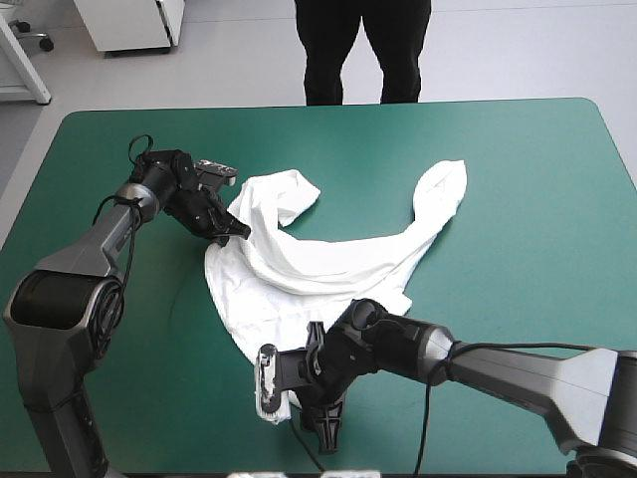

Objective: Fold the cloth

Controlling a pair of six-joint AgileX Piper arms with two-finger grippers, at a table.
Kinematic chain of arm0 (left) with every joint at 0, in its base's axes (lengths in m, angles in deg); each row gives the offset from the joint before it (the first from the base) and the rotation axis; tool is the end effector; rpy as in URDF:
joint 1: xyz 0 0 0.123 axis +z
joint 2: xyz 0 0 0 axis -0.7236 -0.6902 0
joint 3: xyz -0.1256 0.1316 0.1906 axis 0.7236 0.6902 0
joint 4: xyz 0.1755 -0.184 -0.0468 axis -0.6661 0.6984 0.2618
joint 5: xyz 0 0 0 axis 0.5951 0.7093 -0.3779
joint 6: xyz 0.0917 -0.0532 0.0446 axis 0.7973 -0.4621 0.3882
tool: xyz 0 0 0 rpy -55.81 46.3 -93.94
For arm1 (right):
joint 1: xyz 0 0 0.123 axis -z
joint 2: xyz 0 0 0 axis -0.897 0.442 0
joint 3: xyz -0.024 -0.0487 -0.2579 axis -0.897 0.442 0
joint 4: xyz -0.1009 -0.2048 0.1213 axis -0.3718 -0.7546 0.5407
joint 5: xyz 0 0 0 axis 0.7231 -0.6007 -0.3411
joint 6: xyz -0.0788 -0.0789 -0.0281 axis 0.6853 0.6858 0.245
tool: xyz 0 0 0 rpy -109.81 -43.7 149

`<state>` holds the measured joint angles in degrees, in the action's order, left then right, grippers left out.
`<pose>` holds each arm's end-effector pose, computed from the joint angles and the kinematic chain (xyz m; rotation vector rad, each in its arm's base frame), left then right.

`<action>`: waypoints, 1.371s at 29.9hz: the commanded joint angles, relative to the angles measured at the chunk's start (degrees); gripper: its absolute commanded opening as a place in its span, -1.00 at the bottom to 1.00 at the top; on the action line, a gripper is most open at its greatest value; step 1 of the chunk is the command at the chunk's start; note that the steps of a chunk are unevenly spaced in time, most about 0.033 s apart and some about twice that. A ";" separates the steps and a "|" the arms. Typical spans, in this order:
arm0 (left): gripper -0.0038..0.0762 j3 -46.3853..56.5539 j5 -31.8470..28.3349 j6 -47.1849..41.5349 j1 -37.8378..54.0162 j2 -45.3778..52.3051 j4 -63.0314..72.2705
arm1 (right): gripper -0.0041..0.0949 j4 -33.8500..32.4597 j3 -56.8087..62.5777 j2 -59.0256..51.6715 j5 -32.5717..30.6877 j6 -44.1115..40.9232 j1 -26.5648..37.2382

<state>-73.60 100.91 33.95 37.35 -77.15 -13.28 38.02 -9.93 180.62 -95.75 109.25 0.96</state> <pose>0.4119 -0.0824 0.1690 0.6258 2.8518 -0.1992 0.1395 0.3153 0.1924 -2.1202 1.8150 0.3707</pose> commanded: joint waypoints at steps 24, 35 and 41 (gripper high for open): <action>-0.93 -0.69 1.20 0.19 -0.06 9.16 3.18 | -0.94 -18.41 -0.25 0.34 -0.90 -29.25 2.17; -0.93 -4.80 1.83 -3.36 -0.06 31.04 3.82 | -0.94 -38.23 -15.47 -19.52 -13.71 -47.31 9.29; -0.93 -20.73 -3.43 -3.36 -0.06 35.97 8.47 | -0.94 -50.23 -33.09 -24.07 -16.19 -49.03 10.28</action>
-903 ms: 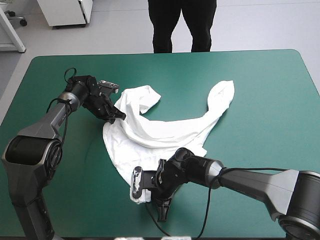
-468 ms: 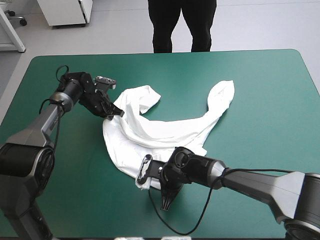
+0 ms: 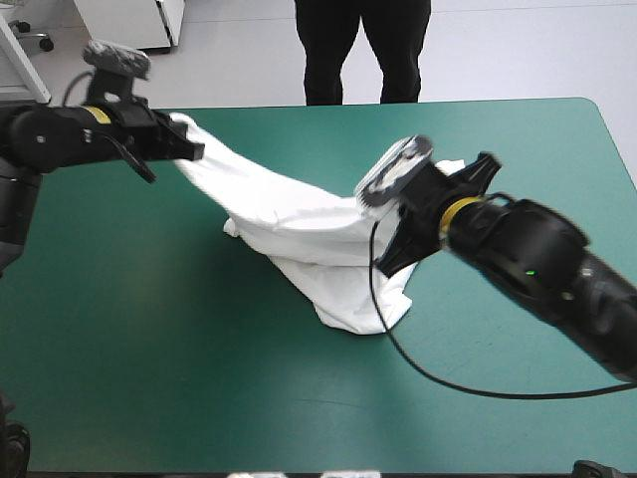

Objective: Fold the cloth

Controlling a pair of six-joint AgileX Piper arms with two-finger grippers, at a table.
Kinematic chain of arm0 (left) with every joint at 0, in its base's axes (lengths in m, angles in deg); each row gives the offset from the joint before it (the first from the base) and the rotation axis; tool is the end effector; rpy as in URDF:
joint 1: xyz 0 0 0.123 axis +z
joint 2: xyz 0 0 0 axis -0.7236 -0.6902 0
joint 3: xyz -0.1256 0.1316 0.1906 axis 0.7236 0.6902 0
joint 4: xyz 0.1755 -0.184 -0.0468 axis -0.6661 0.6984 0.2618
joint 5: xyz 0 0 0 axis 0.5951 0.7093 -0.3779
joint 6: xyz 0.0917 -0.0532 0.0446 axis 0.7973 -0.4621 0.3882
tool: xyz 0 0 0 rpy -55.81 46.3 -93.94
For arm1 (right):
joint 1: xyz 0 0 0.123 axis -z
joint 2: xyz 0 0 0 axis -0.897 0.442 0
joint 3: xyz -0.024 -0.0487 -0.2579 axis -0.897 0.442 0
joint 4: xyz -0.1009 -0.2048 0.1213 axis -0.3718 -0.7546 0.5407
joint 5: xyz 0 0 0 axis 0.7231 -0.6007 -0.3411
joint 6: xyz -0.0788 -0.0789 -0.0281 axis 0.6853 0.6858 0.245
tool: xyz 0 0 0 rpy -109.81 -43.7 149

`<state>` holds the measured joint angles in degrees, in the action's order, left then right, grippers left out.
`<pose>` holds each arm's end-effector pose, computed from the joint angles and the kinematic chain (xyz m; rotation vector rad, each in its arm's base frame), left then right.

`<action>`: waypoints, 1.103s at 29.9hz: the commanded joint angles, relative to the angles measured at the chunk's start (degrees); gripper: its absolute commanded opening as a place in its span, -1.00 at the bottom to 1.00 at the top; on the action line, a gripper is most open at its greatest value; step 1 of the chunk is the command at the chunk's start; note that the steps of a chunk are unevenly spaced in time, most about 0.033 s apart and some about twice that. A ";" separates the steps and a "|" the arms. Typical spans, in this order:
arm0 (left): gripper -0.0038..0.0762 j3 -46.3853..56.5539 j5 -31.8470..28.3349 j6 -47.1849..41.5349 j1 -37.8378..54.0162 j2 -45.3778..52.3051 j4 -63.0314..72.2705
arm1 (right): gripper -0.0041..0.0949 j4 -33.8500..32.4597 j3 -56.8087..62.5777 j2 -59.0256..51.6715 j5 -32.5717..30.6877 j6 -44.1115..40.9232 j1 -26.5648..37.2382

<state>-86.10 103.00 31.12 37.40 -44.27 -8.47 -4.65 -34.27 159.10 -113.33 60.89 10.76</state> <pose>0.3082 -0.0745 0.4579 0.4815 2.1081 -0.2321 0.2023 0.1870 0.4380 -0.9107 1.9533 -0.0553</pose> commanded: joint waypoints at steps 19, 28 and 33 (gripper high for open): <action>-0.93 -47.02 -24.35 1.52 -0.11 3.09 14.49 | -0.95 -20.01 -56.81 1.24 14.06 5.25 0.38; -0.93 -50.94 -26.15 2.33 -0.11 6.84 15.01 | -0.95 -14.98 -57.11 -2.98 15.19 6.95 0.38; -0.93 -50.81 -23.74 2.33 -0.11 7.30 14.47 | -0.95 -20.34 -57.11 -3.49 12.55 6.95 0.38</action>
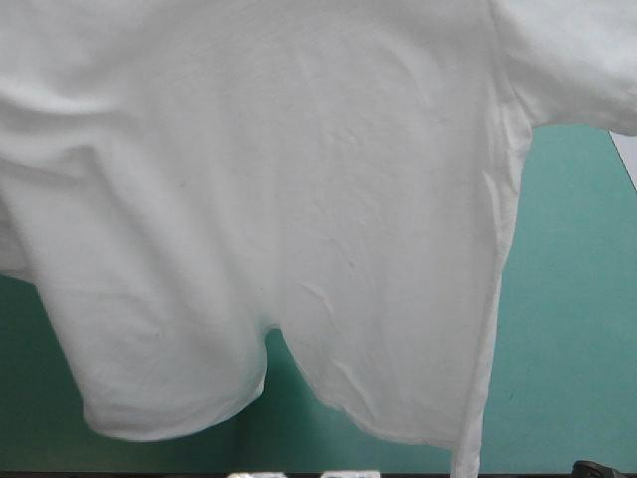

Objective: Fold the cloth

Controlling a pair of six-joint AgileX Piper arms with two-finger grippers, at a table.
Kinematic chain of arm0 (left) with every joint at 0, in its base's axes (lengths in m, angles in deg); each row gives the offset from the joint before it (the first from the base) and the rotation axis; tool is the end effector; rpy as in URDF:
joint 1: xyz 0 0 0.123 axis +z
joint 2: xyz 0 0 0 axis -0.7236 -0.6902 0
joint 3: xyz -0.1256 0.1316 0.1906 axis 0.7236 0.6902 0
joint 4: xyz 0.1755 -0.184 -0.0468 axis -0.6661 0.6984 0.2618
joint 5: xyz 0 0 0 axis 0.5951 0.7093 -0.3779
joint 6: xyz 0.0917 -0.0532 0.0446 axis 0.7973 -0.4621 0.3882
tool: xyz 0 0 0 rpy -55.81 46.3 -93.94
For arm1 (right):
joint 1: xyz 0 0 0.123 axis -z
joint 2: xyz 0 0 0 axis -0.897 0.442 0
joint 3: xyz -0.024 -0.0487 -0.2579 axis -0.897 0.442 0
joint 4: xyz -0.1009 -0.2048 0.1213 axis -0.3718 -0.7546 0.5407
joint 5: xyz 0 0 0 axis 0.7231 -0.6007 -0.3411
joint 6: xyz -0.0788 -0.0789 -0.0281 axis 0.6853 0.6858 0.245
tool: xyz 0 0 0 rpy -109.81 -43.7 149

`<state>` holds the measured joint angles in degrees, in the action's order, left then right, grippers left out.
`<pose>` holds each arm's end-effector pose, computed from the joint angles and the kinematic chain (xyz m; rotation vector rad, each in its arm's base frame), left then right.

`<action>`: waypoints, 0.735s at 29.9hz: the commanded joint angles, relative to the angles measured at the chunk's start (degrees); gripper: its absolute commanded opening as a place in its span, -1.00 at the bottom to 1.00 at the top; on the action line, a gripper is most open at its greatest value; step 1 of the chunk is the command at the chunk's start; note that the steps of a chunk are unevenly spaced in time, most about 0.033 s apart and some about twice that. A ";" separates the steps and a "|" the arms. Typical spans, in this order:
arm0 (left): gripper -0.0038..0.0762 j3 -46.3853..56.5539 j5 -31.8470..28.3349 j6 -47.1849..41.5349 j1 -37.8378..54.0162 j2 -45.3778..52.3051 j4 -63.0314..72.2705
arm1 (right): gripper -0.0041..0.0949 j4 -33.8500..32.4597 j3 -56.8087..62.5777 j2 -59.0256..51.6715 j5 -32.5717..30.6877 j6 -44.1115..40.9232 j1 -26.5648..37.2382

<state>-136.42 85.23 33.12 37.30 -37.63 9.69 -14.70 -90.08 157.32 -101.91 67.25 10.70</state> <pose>0.0482 -0.0516 0.7181 0.3891 0.7779 -0.3959 0.0787 0.0109 0.6973 -0.2506 1.0125 0.1461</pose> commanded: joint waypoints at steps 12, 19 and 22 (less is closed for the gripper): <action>-0.93 12.25 2.43 -1.40 -0.01 -5.70 -7.40 | -0.95 -31.60 16.16 -1.14 -13.46 -5.32 0.44; -0.93 14.59 1.27 1.48 -0.01 -13.55 -7.53 | -0.95 -32.34 22.40 3.77 -19.82 -10.61 0.66; -0.93 14.59 1.38 2.80 -0.01 -16.55 -7.53 | -0.95 -29.12 22.40 7.40 -19.71 -12.48 3.25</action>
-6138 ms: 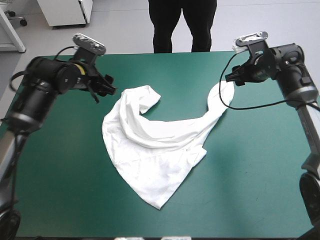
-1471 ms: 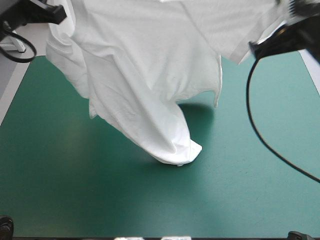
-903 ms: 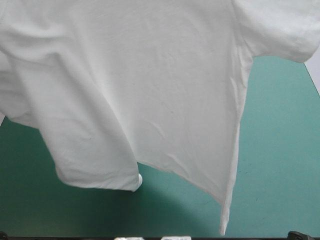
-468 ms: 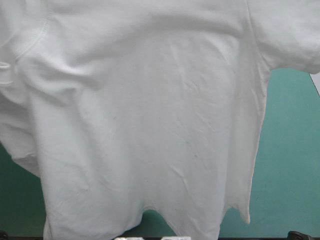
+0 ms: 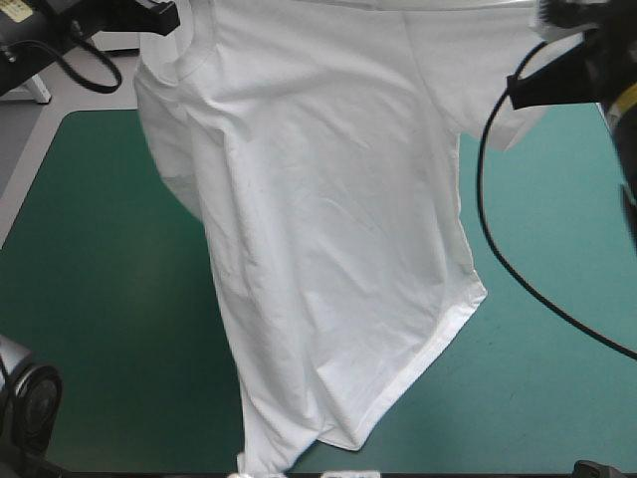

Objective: Fold the cloth

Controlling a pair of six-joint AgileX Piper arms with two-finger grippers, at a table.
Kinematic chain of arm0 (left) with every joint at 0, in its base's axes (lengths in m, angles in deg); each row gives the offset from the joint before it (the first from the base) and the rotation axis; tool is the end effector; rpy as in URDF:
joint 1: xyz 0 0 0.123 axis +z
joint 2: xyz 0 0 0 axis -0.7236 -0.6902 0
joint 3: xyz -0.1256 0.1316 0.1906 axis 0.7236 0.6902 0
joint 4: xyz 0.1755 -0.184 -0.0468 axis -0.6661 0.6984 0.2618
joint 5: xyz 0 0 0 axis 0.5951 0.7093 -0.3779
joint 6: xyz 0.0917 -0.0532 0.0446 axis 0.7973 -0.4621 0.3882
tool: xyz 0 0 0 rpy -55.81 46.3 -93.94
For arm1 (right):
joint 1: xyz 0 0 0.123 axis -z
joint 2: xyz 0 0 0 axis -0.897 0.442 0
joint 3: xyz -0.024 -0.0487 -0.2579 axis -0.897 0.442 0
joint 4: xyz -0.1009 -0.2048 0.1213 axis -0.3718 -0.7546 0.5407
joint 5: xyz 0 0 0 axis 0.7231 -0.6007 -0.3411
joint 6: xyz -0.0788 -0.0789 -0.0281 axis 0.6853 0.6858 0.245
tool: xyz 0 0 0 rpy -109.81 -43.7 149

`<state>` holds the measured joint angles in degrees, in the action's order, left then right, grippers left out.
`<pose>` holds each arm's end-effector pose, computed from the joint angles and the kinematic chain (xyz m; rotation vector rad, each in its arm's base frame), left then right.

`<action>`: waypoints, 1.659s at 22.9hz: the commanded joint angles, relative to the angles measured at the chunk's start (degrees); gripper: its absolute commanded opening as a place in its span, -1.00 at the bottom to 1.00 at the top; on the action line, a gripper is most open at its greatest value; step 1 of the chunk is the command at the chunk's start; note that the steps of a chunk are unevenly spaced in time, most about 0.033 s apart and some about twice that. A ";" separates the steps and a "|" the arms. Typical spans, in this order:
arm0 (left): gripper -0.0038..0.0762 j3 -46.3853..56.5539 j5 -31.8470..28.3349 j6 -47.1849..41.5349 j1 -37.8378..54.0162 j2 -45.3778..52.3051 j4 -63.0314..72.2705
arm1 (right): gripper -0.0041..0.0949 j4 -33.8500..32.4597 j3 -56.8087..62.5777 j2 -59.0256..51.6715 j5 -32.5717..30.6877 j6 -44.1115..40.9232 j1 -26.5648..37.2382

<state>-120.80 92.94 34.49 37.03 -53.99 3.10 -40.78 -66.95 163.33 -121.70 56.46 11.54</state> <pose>0.2877 -0.0877 0.6030 0.4490 1.4654 -0.3497 0.1901 0.0843 0.5979 -0.2678 1.5751 -0.4479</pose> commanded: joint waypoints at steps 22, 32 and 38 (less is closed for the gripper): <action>-0.92 19.73 -7.42 1.95 0.26 -23.27 -1.28 | -0.92 71.04 -0.44 38.67 15.10 17.45 44.17; -0.33 24.01 -6.07 2.09 0.26 -23.27 0.29 | 0.11 77.24 6.34 38.96 17.16 20.91 46.49; 0.22 24.01 0.49 1.57 0.81 -17.86 -0.49 | 0.13 80.80 6.34 33.53 16.18 25.26 48.75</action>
<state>-95.30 92.33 36.68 37.37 -79.31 1.28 38.68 -58.96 203.71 -107.40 80.35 58.57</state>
